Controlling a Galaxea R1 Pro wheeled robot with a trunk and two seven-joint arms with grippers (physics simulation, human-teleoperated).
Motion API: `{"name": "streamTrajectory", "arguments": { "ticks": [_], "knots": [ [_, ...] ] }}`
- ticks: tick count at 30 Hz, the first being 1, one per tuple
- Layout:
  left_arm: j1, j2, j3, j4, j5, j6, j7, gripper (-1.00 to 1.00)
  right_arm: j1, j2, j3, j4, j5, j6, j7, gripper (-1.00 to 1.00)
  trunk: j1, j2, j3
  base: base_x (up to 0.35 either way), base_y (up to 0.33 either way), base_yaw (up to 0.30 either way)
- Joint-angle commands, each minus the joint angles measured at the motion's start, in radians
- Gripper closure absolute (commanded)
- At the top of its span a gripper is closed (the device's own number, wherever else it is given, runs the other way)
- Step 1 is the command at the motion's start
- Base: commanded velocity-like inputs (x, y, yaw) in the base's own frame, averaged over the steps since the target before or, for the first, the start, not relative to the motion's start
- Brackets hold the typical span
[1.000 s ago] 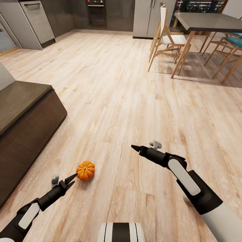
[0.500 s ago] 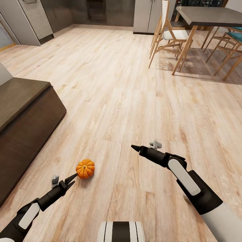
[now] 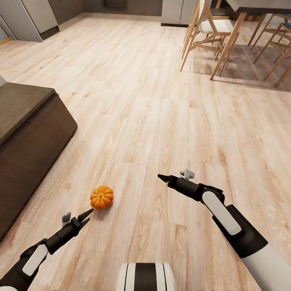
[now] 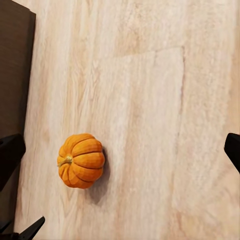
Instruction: Place each of the two pumpkins and all three candles from the living room inside a cabinet in the living room (use any cabinet), then make sure every cabinet is closed, and position the cauldron so it is next to a table in the living room.
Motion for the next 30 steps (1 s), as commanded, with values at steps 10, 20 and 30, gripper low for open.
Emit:
{"name": "streamTrajectory", "arguments": {
  "ticks": [10, 20, 30],
  "knots": [
    [0.0, 0.003, 0.002, -0.001, 0.006, 0.007, 0.002, -1.0, -0.001, -0.001, 0.002, -0.001, -0.011, 0.0, -0.01, -1.0, 0.004, -0.003, -0.039, 0.0, 0.0, 0.0],
    [0.0, 0.009, 0.006, -0.005, 0.01, -0.008, 0.004, -1.0, -0.001, -0.001, 0.002, -0.003, -0.011, 0.0, -0.009, -1.0, 0.009, -0.005, -0.078, 0.0, 0.0, 0.0],
    [-0.001, 0.042, 0.023, -0.078, 0.018, -0.01, 0.005, -1.0, -0.001, -0.001, 0.002, -0.014, -0.011, 0.0, -0.01, -1.0, 0.013, -0.007, -0.113, 0.0, 0.0, 0.0]
  ]
}}
